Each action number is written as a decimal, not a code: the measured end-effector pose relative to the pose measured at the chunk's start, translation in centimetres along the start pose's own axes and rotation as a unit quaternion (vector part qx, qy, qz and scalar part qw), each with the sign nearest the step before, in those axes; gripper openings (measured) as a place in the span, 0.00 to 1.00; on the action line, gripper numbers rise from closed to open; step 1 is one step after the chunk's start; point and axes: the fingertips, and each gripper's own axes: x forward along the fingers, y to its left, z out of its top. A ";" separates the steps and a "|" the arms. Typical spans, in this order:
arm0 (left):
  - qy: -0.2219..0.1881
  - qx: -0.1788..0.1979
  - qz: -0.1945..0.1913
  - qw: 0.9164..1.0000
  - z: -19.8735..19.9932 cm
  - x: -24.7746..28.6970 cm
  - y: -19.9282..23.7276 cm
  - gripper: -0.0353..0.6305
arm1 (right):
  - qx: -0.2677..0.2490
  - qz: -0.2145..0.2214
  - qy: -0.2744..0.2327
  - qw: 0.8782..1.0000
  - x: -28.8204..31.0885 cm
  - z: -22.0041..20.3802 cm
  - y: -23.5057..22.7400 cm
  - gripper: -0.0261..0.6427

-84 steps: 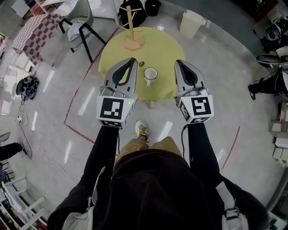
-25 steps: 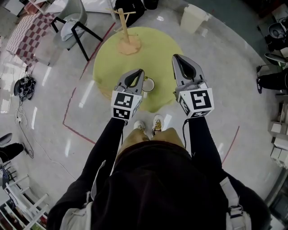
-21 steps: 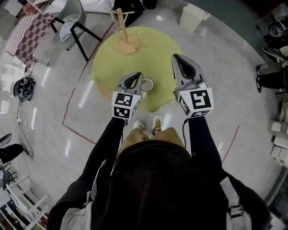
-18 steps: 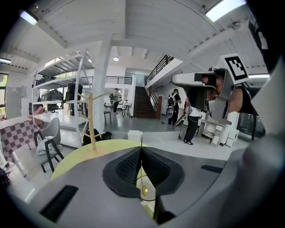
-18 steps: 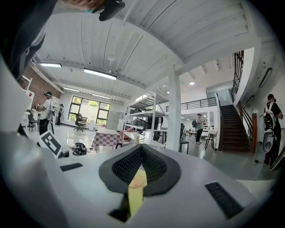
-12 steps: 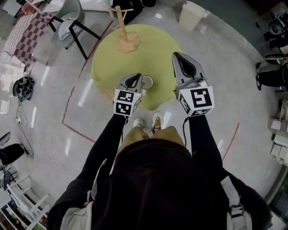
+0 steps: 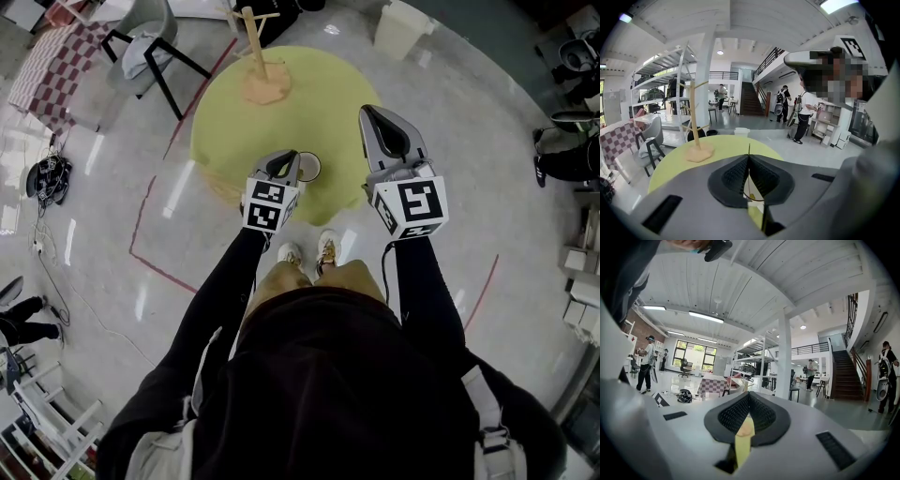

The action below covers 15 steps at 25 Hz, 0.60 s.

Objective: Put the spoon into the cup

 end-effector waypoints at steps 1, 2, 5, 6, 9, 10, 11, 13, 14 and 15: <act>0.003 0.001 -0.001 1.000 -0.2 0.1 -0.1 0.08 | -0.001 0.000 0.000 1.000 0.0 0.0 0.1 0.08; 0.007 0.001 -0.001 1.000 -0.5 0.2 -0.1 0.08 | -0.001 0.000 0.001 1.000 -0.1 -0.1 0.2 0.08; 0.021 0.004 0.001 1.000 -1.5 0.3 -0.1 0.08 | 0.002 0.001 0.004 1.000 -0.1 -0.3 0.4 0.08; 0.025 0.004 0.002 1.000 -1.7 0.3 -0.1 0.08 | 0.002 0.002 0.005 1.000 -0.1 -0.3 0.4 0.08; 0.026 0.000 0.006 1.000 -2.2 0.5 0.1 0.08 | -0.002 0.006 0.008 1.000 0.0 -0.5 0.5 0.08; 0.026 0.000 0.008 1.000 -2.2 0.6 0.2 0.08 | -0.002 0.007 0.009 1.000 0.0 -0.5 0.4 0.08; 0.026 0.001 0.011 1.000 -2.2 0.6 0.4 0.08 | -0.002 0.007 0.009 1.000 0.1 -0.5 0.4 0.08; 0.030 0.005 0.017 0.999 -2.4 0.6 0.6 0.08 | -0.001 0.007 0.009 1.000 0.1 -0.6 0.5 0.08; 0.036 0.007 0.019 0.999 -2.7 0.6 0.6 0.08 | 0.000 0.007 0.010 1.000 0.1 -0.6 0.5 0.08; 0.044 0.009 0.022 0.999 -2.9 0.6 0.8 0.08 | 0.000 0.007 0.010 1.000 0.1 -0.6 0.5 0.08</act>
